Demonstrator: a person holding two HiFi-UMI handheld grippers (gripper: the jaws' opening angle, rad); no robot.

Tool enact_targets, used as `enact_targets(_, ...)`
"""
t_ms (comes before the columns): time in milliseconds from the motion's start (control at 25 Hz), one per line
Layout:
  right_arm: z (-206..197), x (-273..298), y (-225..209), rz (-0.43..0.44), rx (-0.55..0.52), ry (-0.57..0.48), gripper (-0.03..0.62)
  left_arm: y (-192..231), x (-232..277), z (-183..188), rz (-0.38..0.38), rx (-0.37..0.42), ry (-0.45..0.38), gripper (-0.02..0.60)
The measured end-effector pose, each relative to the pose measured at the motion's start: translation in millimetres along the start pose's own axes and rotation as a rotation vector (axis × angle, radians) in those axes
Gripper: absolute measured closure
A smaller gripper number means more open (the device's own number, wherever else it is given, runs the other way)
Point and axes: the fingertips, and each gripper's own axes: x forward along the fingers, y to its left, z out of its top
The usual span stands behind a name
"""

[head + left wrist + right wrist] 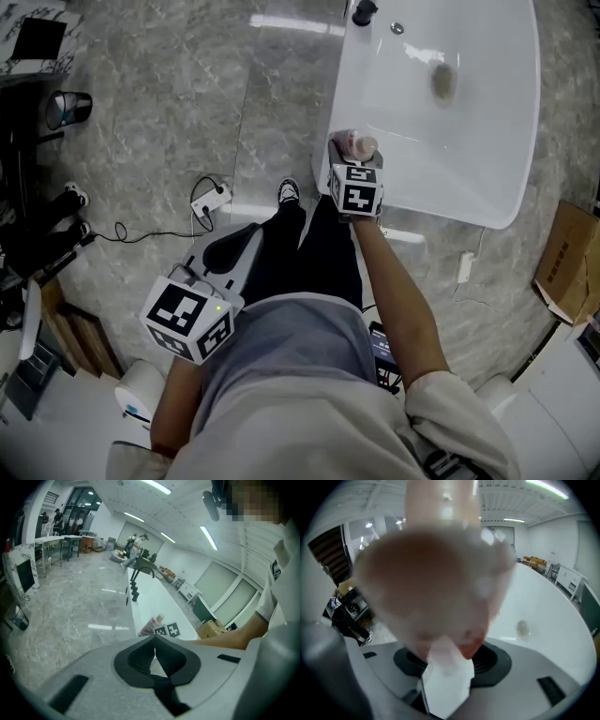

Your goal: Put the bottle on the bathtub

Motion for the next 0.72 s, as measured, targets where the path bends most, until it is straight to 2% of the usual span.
enact_targets(120, -1, -1, 3, -0.018, -0.031, 0.015, 0.367, -3, -1, 0, -0.005, 0.008, -0.002, 0.574)
enact_targets(320, -3, -4, 15, -0.001, -0.042, 0.024, 0.356, -4, -6, 0, 0.0, 0.018, -0.015, 0.574)
enact_targets(520, -14, -15, 17, 0.014, -0.025, 0.058, 0.356, -11, -11, -5, -0.002, 0.033, -0.025, 0.574)
enact_targets(720, -17, -35, 18, 0.011, -0.01, 0.034, 0.356, -20, -19, -8, -0.02, 0.038, -0.045, 0.574)
